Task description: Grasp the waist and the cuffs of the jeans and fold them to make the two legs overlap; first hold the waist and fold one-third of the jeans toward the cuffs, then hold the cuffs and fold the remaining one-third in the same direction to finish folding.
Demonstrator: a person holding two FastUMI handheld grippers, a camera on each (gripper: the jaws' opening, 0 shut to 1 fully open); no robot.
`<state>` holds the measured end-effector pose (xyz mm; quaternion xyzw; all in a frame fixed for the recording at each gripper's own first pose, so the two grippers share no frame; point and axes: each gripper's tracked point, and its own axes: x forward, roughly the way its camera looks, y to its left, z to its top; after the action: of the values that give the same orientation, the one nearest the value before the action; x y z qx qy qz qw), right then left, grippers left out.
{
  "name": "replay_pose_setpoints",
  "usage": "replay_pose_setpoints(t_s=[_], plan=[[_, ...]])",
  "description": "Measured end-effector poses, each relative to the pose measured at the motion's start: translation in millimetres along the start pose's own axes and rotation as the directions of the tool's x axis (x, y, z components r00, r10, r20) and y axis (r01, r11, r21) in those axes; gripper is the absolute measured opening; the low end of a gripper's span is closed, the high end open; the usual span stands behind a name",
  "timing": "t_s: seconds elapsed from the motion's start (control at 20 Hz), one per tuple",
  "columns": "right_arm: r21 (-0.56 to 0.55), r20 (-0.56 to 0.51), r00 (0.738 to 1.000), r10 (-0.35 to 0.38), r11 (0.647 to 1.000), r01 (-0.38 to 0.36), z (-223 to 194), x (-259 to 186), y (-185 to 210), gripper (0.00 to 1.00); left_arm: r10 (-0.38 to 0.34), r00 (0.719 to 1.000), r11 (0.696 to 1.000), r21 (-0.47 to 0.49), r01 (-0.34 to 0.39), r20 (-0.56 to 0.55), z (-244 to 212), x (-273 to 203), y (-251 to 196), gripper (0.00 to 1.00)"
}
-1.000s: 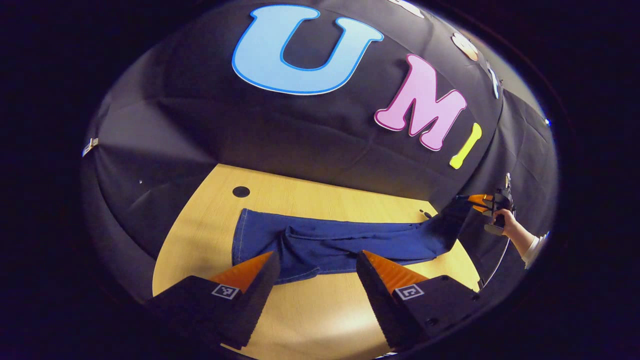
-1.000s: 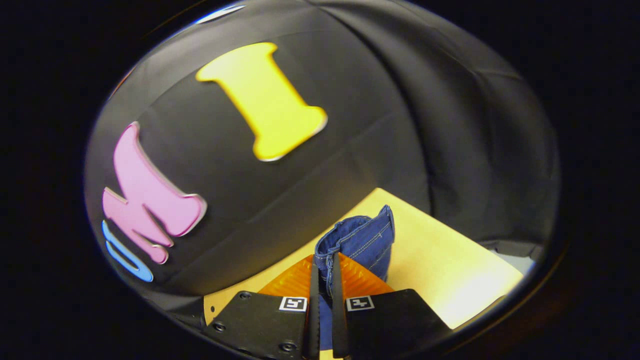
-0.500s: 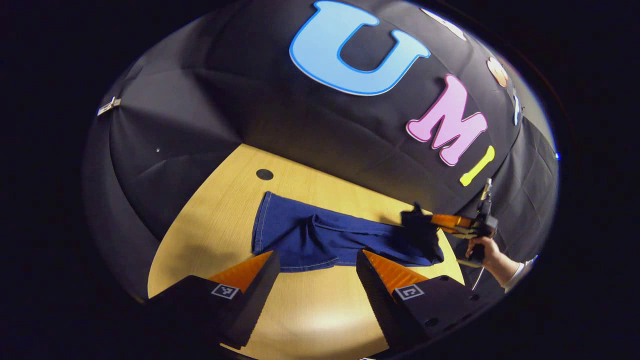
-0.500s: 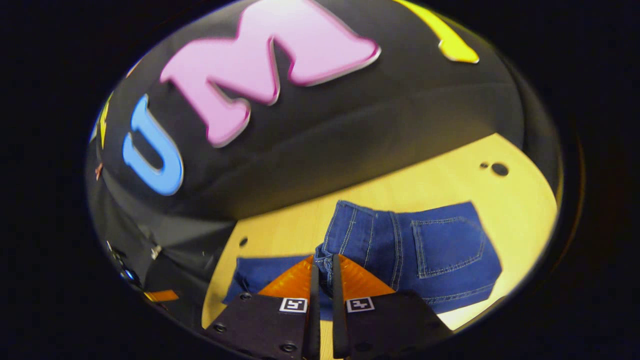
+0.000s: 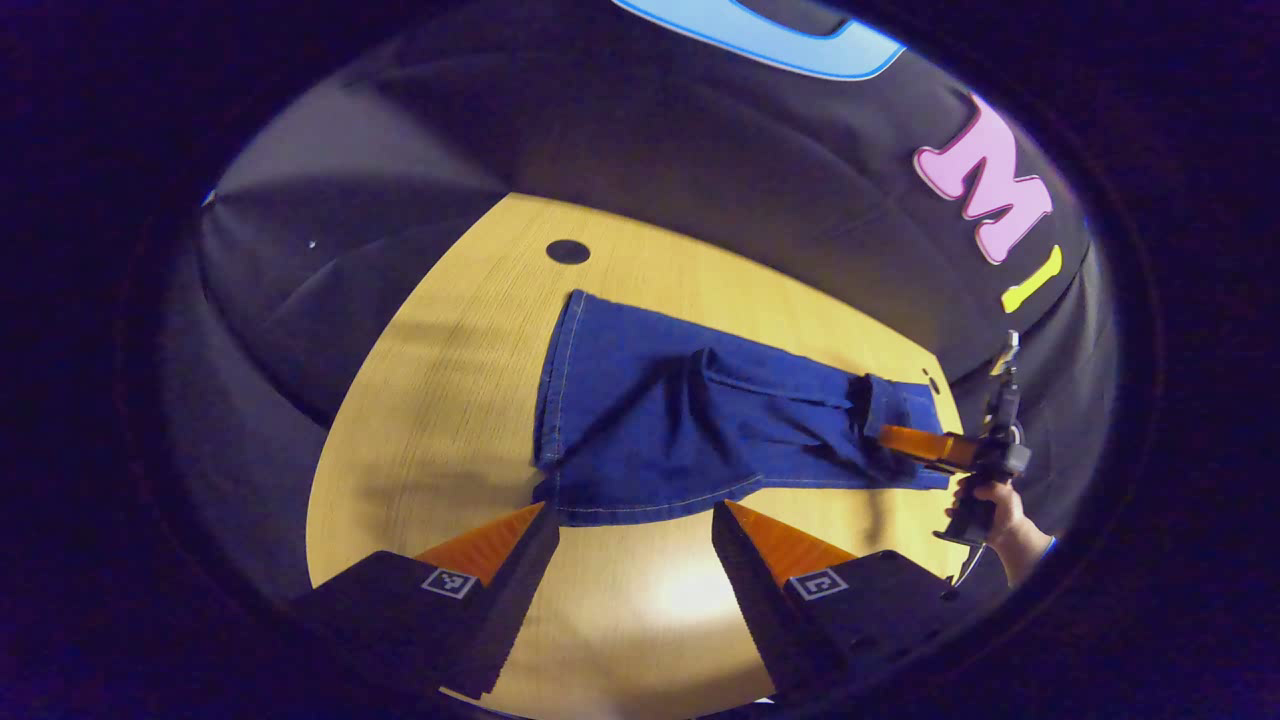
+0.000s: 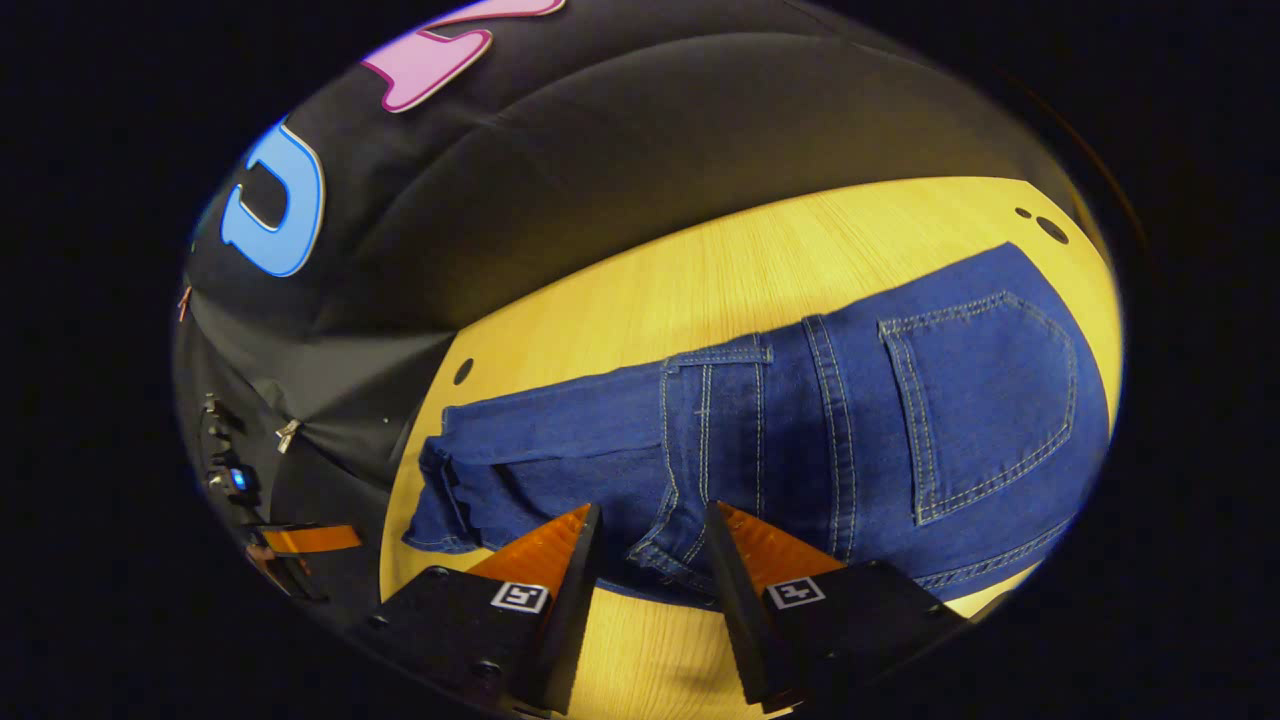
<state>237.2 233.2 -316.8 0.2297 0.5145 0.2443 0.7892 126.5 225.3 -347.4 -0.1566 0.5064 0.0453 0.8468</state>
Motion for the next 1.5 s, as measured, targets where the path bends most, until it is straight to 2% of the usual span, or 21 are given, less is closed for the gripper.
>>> replay_pose_setpoints(t_s=[0.05,0.1,0.25,0.35,0.45,0.55,0.6,0.65,0.7,0.75,0.85,0.9,1.0,1.05,1.15,1.25,1.4,1.5], plan=[[-0.019,0.029,0.999,0.023,1.000,-0.022,7.5,-13.2,6.8,0.53,0.018,1.000,1.000,0.019,-0.017,-0.020,2.1,11.5,1.8,0.97],[-0.038,0.059,0.997,0.048,0.998,-0.046,16.5,-27.4,14.1,0.65,0.048,0.998,0.998,0.049,-0.046,-0.036,5.2,19.3,4.3,0.97],[-0.075,0.170,0.980,0.101,0.993,-0.089,48.0,-77.0,22.0,0.66,0.122,0.988,0.984,0.144,-0.108,-0.091,17.7,42.7,22.6,0.97],[-0.090,0.239,0.966,0.102,0.993,-0.082,70.1,-107.6,16.7,0.65,0.164,0.976,0.978,0.154,-0.142,-0.141,18.5,58.7,32.5,0.97],[-0.097,0.283,0.954,0.097,0.993,-0.072,83.2,-133.4,8.5,0.65,0.171,0.966,0.979,0.147,-0.144,-0.194,13.3,73.6,34.4,0.97],[-0.112,0.308,0.949,0.071,0.993,-0.038,88.9,-156.3,-8.2,0.65,0.197,0.947,0.975,0.151,-0.162,-0.252,6.1,84.4,36.7,0.97],[-0.114,0.317,0.946,0.063,0.993,-0.028,89.4,-165.6,-16.6,0.65,0.192,0.951,0.974,0.169,-0.154,-0.241,12.0,83.0,35.7,0.98],[-0.106,0.320,0.946,0.052,0.994,-0.019,88.2,-172.3,-24.1,0.65,0.198,0.939,0.971,0.185,-0.149,-0.282,8.1,89.0,35.9,1.00],[-0.091,0.322,0.946,0.040,0.996,-0.011,86.3,-178.3,-30.8,0.65,0.205,0.929,0.969,0.197,-0.149,-0.308,2.3,86.7,35.2,0.96],[-0.076,0.322,0.946,0.032,0.997,-0.008,83.8,-183.3,-36.4,0.65,0.186,0.931,0.970,0.210,-0.123,-0.313,3.3,88.6,31.4,0.98],[-0.064,0.320,0.947,0.011,0.998,0.010,78.9,-191.6,-49.5,0.65,0.164,0.929,0.970,0.227,-0.090,-0.331,1.9,91.7,21.1,0.84],[-0.065,0.319,0.948,0.006,0.998,0.016,76.9,-195.1,-53.8,0.65,0.119,0.932,0.973,0.228,-0.040,-0.343,-0.9,91.4,7.5,0.73],[-0.073,0.316,0.949,0.000,0.997,0.025,72.8,-202.6,-59.8,0.65,0.126,0.931,0.972,0.232,-0.046,-0.341,1.7,95.9,-0.6,0.21],[-0.076,0.318,0.948,0.000,0.997,0.025,72.0,-206.2,-62.1,0.65,0.127,0.931,0.970,0.238,-0.045,-0.341,4.2,94.7,0.0,0.20],[-0.076,0.322,0.947,-0.003,0.997,0.029,73.3,-211.4,-67.0,0.65,0.121,0.933,0.973,0.225,-0.044,-0.339,8.1,88.8,-2.3,0.12],[-0.073,0.333,0.943,0.006,0.997,0.020,78.3,-216.3,-67.1,0.65,0.092,0.946,0.978,0.207,-0.028,-0.310,19.8,81.0,-12.9,0.07],[-0.061,0.362,0.932,0.025,0.998,-0.003,90.6,-227.3,-67.1,0.65,0.016,0.972,0.974,0.222,0.037,-0.234,51.3,39.8,-59.3,0.06],[-0.060,0.383,0.923,0.027,0.998,-0.004,98.6,-235.1,-69.2,0.65,-0.077,0.986,0.967,0.231,0.110,-0.145,77.8,14.0,-105.2,0.07]])
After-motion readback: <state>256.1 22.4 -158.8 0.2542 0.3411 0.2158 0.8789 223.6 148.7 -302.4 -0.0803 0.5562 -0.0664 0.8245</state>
